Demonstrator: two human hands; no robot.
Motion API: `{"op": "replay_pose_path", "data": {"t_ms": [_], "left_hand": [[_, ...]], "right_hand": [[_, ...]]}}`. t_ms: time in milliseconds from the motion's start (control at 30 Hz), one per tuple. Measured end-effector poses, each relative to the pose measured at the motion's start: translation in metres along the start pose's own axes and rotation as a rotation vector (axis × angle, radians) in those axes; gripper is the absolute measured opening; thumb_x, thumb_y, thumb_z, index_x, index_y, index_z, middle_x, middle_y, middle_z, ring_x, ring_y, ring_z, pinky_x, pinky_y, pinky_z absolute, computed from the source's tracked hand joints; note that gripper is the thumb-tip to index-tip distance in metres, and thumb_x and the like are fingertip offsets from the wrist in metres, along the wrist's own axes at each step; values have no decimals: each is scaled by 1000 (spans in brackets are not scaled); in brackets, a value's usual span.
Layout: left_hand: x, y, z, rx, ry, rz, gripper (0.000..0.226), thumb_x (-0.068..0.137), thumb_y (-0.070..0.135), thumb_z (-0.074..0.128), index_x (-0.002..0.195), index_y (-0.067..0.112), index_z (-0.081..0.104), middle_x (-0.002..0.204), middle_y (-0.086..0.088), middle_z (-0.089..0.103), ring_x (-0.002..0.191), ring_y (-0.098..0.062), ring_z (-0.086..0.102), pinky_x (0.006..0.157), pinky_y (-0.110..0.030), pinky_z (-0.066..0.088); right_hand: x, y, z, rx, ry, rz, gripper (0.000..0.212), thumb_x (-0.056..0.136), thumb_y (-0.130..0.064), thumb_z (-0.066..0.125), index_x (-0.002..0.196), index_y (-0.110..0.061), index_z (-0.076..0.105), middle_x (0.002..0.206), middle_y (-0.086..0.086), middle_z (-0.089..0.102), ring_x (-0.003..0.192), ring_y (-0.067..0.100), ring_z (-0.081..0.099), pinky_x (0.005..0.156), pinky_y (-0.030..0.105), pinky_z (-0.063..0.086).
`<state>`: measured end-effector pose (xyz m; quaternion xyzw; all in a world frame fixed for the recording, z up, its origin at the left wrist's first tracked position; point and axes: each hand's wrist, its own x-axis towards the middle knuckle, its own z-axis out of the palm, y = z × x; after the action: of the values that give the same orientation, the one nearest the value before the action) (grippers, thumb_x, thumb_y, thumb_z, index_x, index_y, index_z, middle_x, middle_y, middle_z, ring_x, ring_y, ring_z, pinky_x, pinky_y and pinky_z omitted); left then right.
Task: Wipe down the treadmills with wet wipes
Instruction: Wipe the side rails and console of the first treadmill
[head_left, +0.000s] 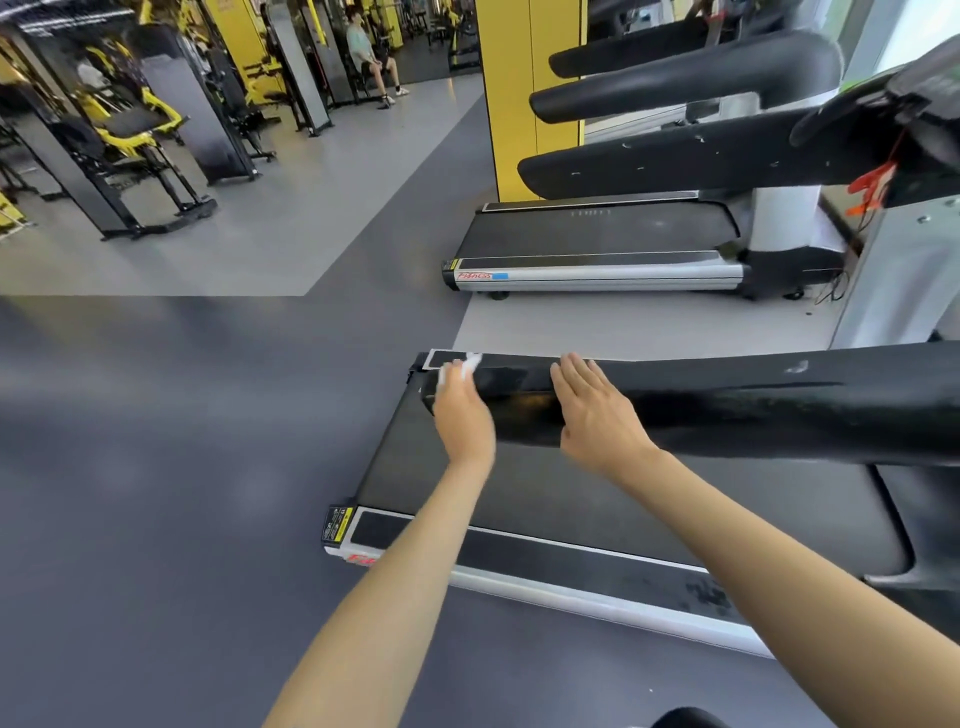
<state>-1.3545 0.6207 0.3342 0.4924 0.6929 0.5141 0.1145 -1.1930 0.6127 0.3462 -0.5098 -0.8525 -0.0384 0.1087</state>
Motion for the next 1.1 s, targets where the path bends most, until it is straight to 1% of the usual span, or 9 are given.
{"op": "replay_pose_path", "data": {"t_ms": [100, 267, 433, 500, 600, 733, 833, 967, 1100], "left_hand": [[-34, 30, 28, -81, -145, 69, 29, 103, 15, 38, 116, 10, 64, 118, -4, 64, 108, -11, 53, 89, -18, 37], [-19, 59, 0, -365, -183, -141, 31, 102, 14, 39, 71, 12, 45, 70, 4, 44, 65, -8, 41, 64, -24, 34], [34, 21, -32, -124, 31, -164, 30, 103, 13, 30, 100, -5, 54, 92, -14, 54, 86, -24, 48, 69, -29, 32], [30, 10, -19, -51, 15, -161, 30, 103, 11, 31, 103, -5, 56, 103, -20, 61, 98, -34, 54, 73, -32, 34], [-9, 20, 19, 21, -78, 53, 33, 101, 8, 36, 118, 8, 65, 116, -11, 64, 112, -26, 55, 89, -26, 38], [-51, 58, 42, -103, -222, 131, 30, 104, 17, 36, 110, 14, 65, 108, 7, 64, 99, -1, 53, 82, -5, 34], [-33, 67, 20, -318, -274, -75, 28, 102, 15, 37, 79, 10, 51, 76, 3, 49, 70, -7, 43, 66, -25, 34], [24, 36, -20, -200, 89, -210, 26, 102, 13, 34, 96, -2, 55, 94, -17, 56, 86, -27, 49, 68, -29, 31], [25, 15, -13, -23, 44, -148, 30, 102, 10, 33, 109, -3, 58, 107, -20, 62, 97, -33, 55, 75, -33, 35]], "right_hand": [[0, -1, -5, 26, -6, -2, 73, 91, -16, 49, 150, 4, 12, 159, 21, 11, 149, 30, 4, 119, 35, -3], [-7, 2, -3, 121, 113, 122, 62, 75, 0, 53, 135, 10, 43, 141, 25, 45, 137, 37, 35, 119, 42, 16], [-26, 17, -2, 85, 196, 260, 59, 77, 5, 58, 134, 11, 46, 141, 28, 45, 137, 39, 38, 118, 47, 19], [-29, 25, -2, 46, 216, 278, 61, 74, 7, 61, 133, 10, 48, 140, 27, 47, 136, 38, 40, 116, 49, 19], [-29, 29, 4, 25, 220, 237, 68, 60, 10, 70, 126, 13, 54, 130, 29, 55, 126, 41, 50, 109, 51, 30], [-26, 34, 9, 24, 274, 199, 67, 51, 14, 73, 117, 15, 59, 119, 31, 61, 114, 43, 59, 100, 55, 40], [-26, 37, 9, 12, 313, 177, 63, 53, 15, 69, 115, 15, 60, 118, 31, 62, 112, 44, 60, 98, 54, 43], [-24, 33, 10, 42, 326, 206, 59, 56, 13, 68, 115, 16, 60, 117, 31, 62, 112, 45, 60, 98, 55, 44], [-24, 37, 8, 52, 318, 183, 60, 55, 13, 69, 114, 15, 60, 118, 30, 62, 113, 44, 60, 98, 53, 45]]}}
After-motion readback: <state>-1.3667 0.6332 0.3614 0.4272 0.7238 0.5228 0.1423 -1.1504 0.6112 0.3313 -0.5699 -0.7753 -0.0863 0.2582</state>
